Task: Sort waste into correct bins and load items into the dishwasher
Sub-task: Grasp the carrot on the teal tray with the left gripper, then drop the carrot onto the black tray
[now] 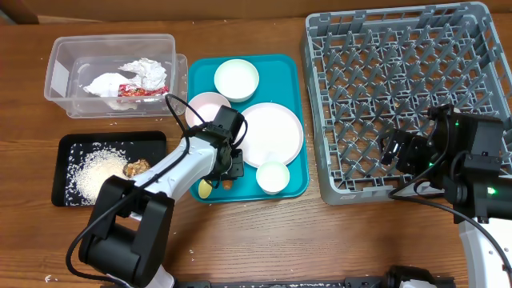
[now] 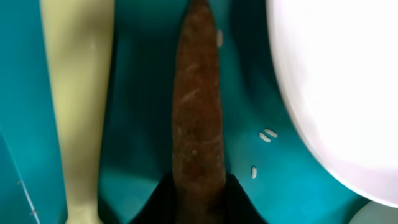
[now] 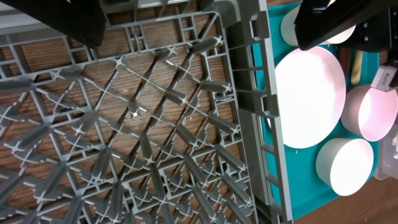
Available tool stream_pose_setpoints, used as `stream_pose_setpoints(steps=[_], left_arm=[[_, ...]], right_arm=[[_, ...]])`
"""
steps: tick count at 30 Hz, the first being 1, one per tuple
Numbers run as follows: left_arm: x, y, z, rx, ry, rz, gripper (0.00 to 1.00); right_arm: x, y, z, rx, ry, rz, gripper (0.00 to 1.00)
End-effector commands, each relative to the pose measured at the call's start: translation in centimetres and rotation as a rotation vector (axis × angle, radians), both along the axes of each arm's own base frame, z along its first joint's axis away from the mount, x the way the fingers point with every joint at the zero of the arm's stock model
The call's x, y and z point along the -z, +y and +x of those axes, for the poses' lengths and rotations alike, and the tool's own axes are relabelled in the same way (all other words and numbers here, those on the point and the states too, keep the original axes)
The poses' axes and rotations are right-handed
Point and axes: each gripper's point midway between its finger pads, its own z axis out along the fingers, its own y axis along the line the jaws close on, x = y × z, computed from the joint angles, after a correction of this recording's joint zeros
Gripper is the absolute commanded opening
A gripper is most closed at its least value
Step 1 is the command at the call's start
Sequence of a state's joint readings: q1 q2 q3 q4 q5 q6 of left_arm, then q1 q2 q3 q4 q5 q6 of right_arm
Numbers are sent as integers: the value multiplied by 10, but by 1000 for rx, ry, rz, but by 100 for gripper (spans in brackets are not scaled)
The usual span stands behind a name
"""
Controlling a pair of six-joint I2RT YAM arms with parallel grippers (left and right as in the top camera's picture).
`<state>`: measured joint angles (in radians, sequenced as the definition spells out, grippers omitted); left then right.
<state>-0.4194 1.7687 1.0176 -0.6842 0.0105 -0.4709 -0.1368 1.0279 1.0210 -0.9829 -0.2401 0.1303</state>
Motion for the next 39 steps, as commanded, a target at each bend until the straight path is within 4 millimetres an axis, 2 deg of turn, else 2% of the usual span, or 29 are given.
stream_pose_setpoints(steps=[1,4,7,13,15,19,20,21,24,27,29,31,35,39], left_arm=[[-3,1,-2,-5,-16,4,4],[-12,0,-1,19,-5,6,4],[-32,-2,4,65,9,21,4],[-102,2,23,116,-21,88,4],[-134,20,27,99,-40,165,4],[-178,58,24,22,-63,231,4],[-187,71,21,-11,-74,235,4],[-198,92,15,-71,-85,235,4],[-213,136,1,-208,-109,231,5],[-214,178,-15,-374,-140,210,4],[-204,199,-22,-496,-168,142,4],[-188,218,-25,-608,-202,74,4],[-142,251,-24,-782,-245,-46,4],[-98,275,-25,-885,-258,-66,4]], right_arm=[[-12,0,4,-3,-33,3,100],[-12,0,4,-3,-34,2,100],[-12,0,5,-3,-37,2,100],[-13,0,6,-3,-42,1,100],[-13,0,6,-3,-44,1,100],[-14,0,6,-3,-44,1,100],[-14,0,6,-3,-45,1,100],[-14,0,6,-3,-44,1,100],[-13,0,6,-3,-40,2,100],[-13,1,6,-7,-41,8,100],[-13,1,6,-8,-41,8,100],[-13,1,5,-8,-41,9,100],[-14,2,6,-12,-43,13,100],[-14,2,6,-12,-43,13,100]])
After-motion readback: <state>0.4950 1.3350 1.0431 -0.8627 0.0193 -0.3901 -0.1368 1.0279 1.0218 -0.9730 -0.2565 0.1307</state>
